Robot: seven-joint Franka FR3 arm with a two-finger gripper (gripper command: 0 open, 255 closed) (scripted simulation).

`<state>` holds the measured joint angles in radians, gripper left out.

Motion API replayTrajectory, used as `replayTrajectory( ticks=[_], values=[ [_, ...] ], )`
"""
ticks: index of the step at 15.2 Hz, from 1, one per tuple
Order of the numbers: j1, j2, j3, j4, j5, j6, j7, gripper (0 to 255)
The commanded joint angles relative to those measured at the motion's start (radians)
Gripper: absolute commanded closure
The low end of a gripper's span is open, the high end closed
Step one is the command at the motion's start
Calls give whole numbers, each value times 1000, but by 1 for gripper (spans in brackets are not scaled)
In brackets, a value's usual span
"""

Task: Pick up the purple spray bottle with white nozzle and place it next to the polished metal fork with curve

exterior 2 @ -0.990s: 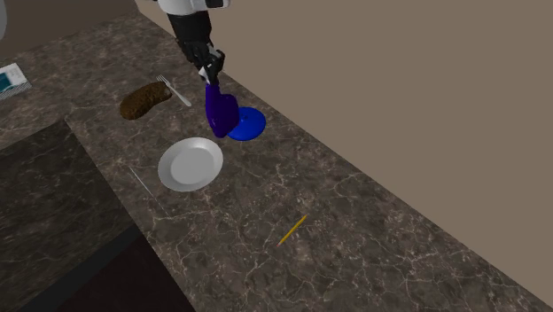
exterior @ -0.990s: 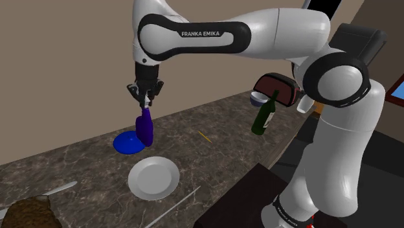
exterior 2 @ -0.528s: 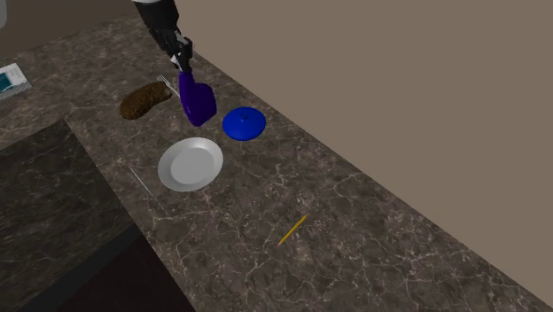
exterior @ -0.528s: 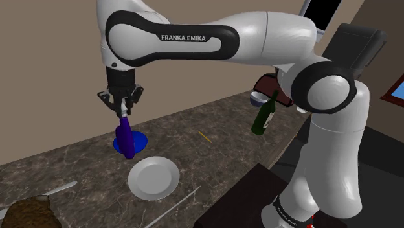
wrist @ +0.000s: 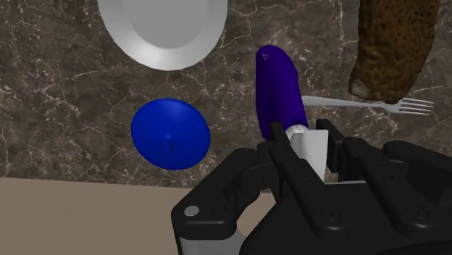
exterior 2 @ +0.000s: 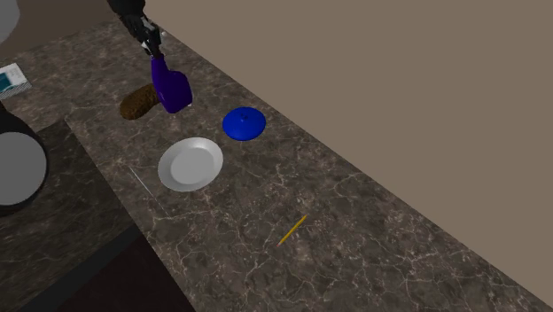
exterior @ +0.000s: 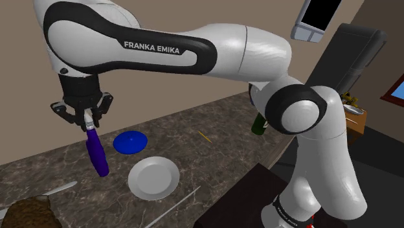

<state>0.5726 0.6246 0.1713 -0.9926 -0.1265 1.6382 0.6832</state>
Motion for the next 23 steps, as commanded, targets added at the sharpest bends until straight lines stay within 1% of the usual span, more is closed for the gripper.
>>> replayTrajectory(
  ticks=[1, 2, 4, 7, 16, 23],
  values=[
    [43, 75, 2, 130, -12, -56, 31, 255],
    [80, 162, 0, 280, -23, -119, 46, 255],
    [72, 132, 0, 201, -19, -70, 50, 255],
    [63, 105, 2, 112, -17, -9, 55, 255],
    [47, 74, 4, -66, -17, 137, 65, 255],
    [47, 74, 4, -66, -17, 137, 65, 255]
  ],
)
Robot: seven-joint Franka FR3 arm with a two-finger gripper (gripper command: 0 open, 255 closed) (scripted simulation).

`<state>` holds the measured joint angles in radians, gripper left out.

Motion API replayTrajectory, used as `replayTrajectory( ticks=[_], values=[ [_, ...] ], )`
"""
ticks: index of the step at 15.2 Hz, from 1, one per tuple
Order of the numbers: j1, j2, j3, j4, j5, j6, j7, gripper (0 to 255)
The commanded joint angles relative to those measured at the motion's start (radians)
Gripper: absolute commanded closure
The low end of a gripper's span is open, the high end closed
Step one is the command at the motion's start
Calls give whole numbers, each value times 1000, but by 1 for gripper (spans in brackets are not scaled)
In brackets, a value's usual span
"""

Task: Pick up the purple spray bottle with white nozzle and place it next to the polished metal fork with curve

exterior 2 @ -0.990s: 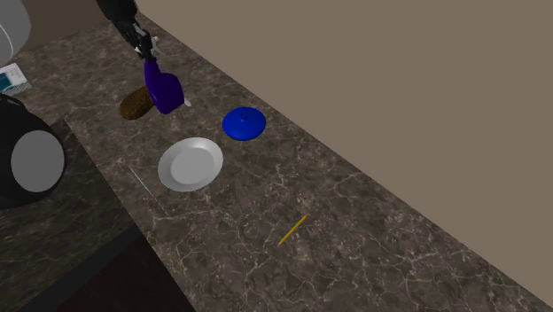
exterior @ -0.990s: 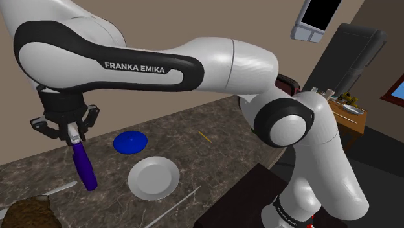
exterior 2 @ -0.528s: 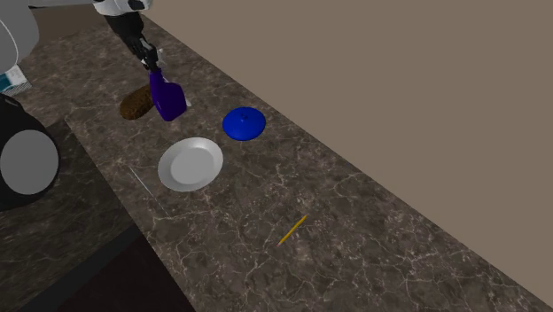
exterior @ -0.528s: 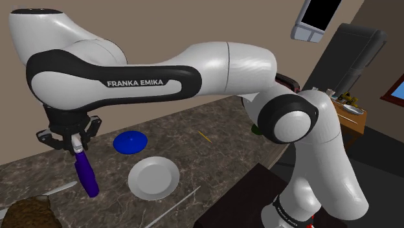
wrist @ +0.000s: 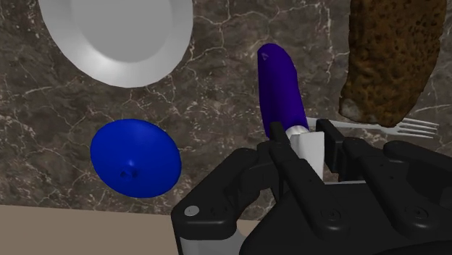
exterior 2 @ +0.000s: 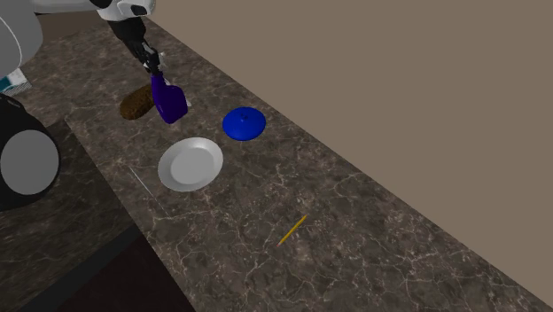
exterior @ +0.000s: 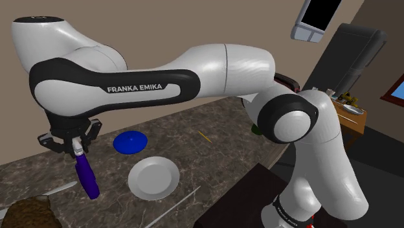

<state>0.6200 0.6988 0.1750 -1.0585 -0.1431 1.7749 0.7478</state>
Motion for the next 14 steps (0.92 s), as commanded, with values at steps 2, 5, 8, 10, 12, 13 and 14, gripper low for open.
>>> replayTrajectory(
  ticks=[2, 5, 8, 10, 12, 13, 14],
  values=[
    [0, 0, 0, 0, 0, 0, 0, 0],
    [0, 0, 0, 0, 0, 0, 0, 0],
    [3, 1, 0, 36, 0, -34, -2, 0],
    [11, 13, 0, 124, 0, -110, -6, 0],
    [16, 22, -1, 167, 0, -143, -8, 0],
    [16, 22, 0, 166, 0, -143, -8, 0],
    [16, 22, -1, 167, 0, -143, -8, 0]
  ],
)
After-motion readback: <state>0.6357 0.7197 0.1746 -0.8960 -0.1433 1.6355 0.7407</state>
